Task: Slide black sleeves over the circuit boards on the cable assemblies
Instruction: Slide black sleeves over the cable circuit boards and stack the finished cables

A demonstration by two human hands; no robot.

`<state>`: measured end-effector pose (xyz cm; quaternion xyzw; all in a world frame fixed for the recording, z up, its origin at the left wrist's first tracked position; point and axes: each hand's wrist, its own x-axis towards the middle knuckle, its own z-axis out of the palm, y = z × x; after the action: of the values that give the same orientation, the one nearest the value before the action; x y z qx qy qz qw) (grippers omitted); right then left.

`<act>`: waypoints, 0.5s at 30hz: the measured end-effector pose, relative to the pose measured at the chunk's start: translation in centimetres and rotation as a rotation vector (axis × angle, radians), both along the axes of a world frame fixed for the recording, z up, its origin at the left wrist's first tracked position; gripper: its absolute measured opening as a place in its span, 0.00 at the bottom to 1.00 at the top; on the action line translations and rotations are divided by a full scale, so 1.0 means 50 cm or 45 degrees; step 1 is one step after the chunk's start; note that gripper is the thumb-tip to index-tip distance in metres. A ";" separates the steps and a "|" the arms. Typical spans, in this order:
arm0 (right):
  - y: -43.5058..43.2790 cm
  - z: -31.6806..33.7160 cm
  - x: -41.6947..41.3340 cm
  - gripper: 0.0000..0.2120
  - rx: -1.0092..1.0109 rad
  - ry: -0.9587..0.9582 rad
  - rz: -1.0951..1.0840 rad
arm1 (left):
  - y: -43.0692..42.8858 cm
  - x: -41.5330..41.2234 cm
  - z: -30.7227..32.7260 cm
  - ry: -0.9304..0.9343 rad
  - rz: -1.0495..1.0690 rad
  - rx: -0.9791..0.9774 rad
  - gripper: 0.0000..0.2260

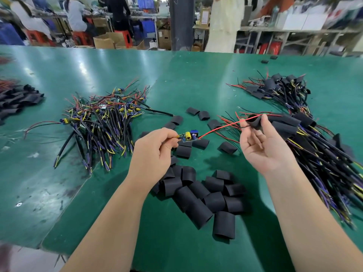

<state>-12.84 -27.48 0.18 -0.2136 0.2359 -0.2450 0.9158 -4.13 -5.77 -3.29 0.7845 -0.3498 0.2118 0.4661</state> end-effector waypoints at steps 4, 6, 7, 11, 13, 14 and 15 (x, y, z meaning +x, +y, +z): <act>-0.003 -0.003 -0.001 0.12 0.017 0.042 -0.031 | 0.001 0.000 0.000 0.005 0.007 -0.053 0.06; -0.004 -0.006 -0.001 0.13 0.014 0.046 -0.071 | 0.001 0.002 0.001 0.002 0.013 -0.081 0.05; -0.004 -0.006 -0.001 0.13 -0.010 0.044 -0.084 | 0.002 0.002 0.001 -0.002 0.019 -0.093 0.05; 0.001 -0.003 -0.001 0.13 -0.079 0.039 -0.069 | 0.000 0.001 0.004 0.005 0.029 -0.108 0.05; 0.003 -0.001 -0.001 0.14 -0.050 0.029 -0.029 | -0.001 0.000 0.006 0.021 0.019 -0.100 0.05; 0.004 0.000 -0.002 0.15 -0.022 0.011 -0.008 | -0.001 -0.001 0.006 0.023 0.016 -0.092 0.06; 0.004 0.001 -0.003 0.16 0.010 -0.015 0.006 | -0.002 -0.001 0.006 0.020 0.016 -0.084 0.06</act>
<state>-12.97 -27.29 0.24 -0.2090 0.2308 -0.2431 0.9187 -4.18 -5.86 -2.99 0.7726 -0.3340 0.2198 0.4931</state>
